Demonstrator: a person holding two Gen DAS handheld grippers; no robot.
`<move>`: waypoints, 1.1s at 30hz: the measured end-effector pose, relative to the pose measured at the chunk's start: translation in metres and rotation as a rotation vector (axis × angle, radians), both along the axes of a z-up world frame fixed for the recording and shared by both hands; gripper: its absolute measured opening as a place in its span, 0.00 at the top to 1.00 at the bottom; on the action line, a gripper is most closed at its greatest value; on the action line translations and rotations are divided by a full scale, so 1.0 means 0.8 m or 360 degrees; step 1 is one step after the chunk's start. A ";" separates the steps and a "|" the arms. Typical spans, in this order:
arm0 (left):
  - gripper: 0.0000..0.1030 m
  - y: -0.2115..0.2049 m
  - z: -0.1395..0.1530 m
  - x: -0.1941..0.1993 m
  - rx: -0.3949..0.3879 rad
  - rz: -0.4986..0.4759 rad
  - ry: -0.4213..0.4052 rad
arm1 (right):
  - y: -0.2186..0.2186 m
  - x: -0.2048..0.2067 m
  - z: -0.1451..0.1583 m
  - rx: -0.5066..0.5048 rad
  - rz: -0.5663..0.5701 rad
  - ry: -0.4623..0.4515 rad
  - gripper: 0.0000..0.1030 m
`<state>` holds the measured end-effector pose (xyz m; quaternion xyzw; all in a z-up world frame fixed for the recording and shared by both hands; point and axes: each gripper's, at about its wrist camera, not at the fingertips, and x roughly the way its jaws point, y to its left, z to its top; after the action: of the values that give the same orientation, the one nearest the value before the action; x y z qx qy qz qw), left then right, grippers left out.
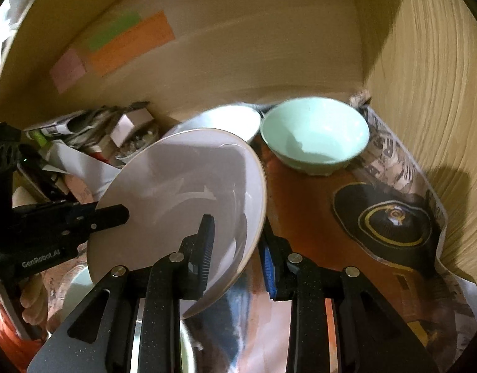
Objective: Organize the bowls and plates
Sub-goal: 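Close both grippers on the pale pink bowl rim, then lift the pale pink bowl with both grippers and carry it over the plate stack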
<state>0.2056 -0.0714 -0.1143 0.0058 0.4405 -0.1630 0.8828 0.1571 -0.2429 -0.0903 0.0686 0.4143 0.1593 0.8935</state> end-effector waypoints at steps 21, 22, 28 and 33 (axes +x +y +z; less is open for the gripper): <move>0.81 0.074 0.047 -0.103 -0.0021 0.0250 -0.0228 | 0.074 -0.053 0.041 0.0081 0.0206 -0.0142 0.75; 0.81 0.078 0.047 -0.109 -0.0023 0.0262 -0.0235 | 0.079 -0.055 0.042 0.0082 0.0217 -0.0147 0.75; 0.81 0.105 0.048 -0.142 -0.0042 0.0340 -0.0274 | 0.106 -0.073 0.045 0.0089 0.0290 -0.0162 0.75; 0.81 0.124 0.046 -0.169 -0.0041 0.0403 -0.0301 | 0.131 -0.086 0.043 0.0098 0.0352 -0.0158 0.75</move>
<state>0.0705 0.0281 -0.0777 -0.0459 0.3504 -0.0549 0.9339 0.0884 -0.1384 -0.0556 0.0420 0.3695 0.2727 0.8873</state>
